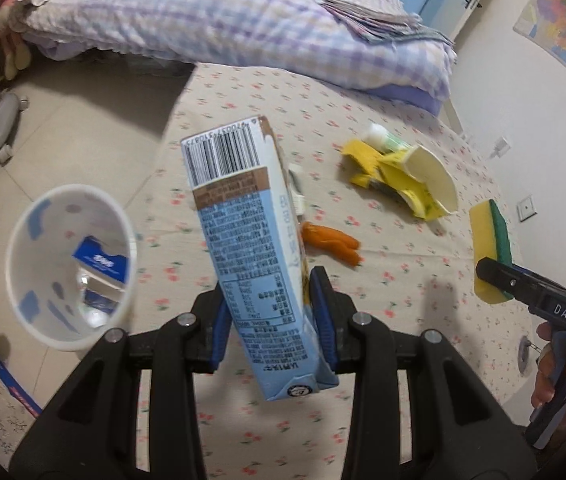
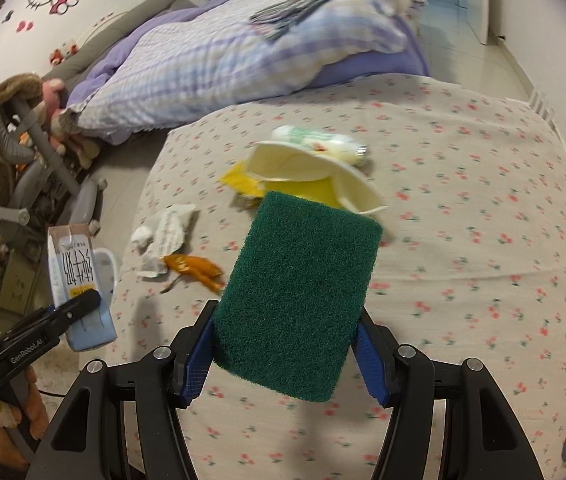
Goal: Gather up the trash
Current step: 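Carry the milk carton into the white bin with the left tool while the right tool carries the sponge, then lower the green sponge over the bin and open the right tool, then grasp the white wrapper packet on the table with the left tool, then carry the packet toward the bin with the left tool while the right tool grasps the orange peel, then drop the packet into the bin with the left tool while the right tool carries the peel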
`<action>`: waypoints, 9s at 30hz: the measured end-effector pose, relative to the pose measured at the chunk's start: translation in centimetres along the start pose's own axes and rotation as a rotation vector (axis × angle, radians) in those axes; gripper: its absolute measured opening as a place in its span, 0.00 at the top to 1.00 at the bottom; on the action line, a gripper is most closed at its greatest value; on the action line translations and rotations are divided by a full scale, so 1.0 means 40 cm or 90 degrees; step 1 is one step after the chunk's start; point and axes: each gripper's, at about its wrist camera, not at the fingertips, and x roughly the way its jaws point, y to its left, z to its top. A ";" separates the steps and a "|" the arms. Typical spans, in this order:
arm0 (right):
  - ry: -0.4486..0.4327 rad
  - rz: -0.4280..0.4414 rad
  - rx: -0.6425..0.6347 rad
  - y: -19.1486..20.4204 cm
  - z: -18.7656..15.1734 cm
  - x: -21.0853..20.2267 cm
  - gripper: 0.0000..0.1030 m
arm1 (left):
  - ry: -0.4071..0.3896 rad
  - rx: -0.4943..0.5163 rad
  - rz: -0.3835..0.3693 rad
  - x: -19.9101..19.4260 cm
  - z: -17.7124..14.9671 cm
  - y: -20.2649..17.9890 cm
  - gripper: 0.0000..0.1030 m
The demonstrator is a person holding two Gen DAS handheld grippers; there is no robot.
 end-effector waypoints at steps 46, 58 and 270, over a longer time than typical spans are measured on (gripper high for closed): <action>0.081 0.113 -0.157 0.535 -0.010 0.261 0.38 | -0.036 -0.151 0.207 -0.080 -0.069 0.475 0.18; 0.093 0.142 -0.217 0.678 -0.042 0.338 0.38 | -0.022 -0.202 0.219 -0.121 -0.129 0.584 0.17; 0.051 0.110 -0.268 0.633 -0.021 0.274 0.83 | -0.094 -0.196 0.224 -0.137 -0.056 0.481 0.08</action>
